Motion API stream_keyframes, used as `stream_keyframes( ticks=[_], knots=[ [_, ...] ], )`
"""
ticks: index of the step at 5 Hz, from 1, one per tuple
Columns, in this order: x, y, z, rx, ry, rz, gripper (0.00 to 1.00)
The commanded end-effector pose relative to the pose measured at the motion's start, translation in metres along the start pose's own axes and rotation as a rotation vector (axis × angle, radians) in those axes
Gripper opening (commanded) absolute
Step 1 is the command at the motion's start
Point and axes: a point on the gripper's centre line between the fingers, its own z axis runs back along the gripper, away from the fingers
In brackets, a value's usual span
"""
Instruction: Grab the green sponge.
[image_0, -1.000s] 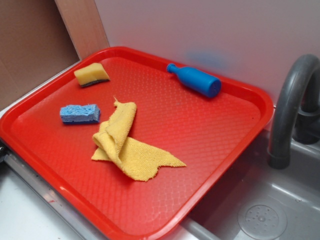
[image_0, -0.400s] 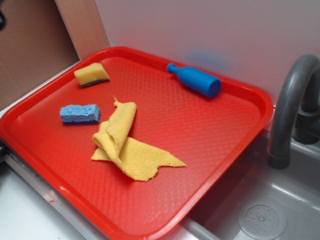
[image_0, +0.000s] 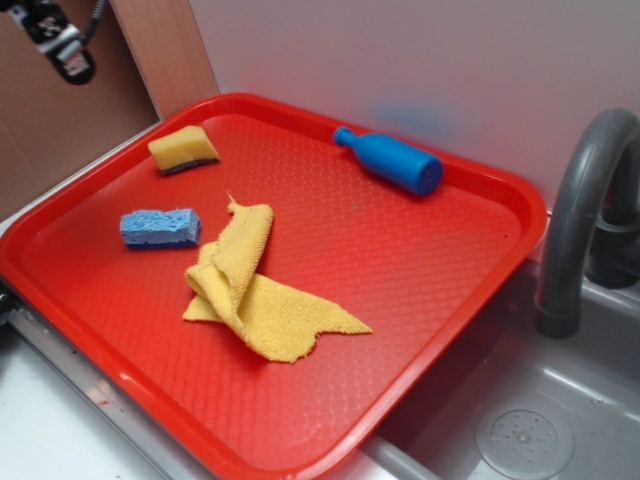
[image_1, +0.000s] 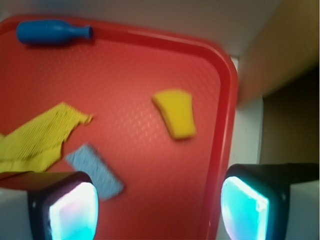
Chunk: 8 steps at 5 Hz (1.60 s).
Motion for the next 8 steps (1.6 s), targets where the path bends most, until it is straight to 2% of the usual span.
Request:
stream_keyframes(
  ticks=[1,2,3,4,5,6,7,8],
  knots=[
    [0.031,0.012,-0.054,0.021,-0.03,-0.032,1.0],
    [0.037,0.019,-0.086,0.01,-0.002,-0.037,1.0],
    [0.031,0.029,-0.121,0.011,0.061,-0.056,1.0],
    [0.024,0.037,-0.139,0.024,0.105,-0.067,1.0],
    [0.022,0.037,-0.147,0.03,0.139,-0.113,0.06],
    [0.024,0.028,-0.136,0.029,0.123,-0.124,0.0],
    [0.04,0.006,-0.089,0.009,0.11,-0.129,0.0],
    [0.046,-0.023,-0.036,-0.071,0.068,-0.049,0.0]
  ],
)
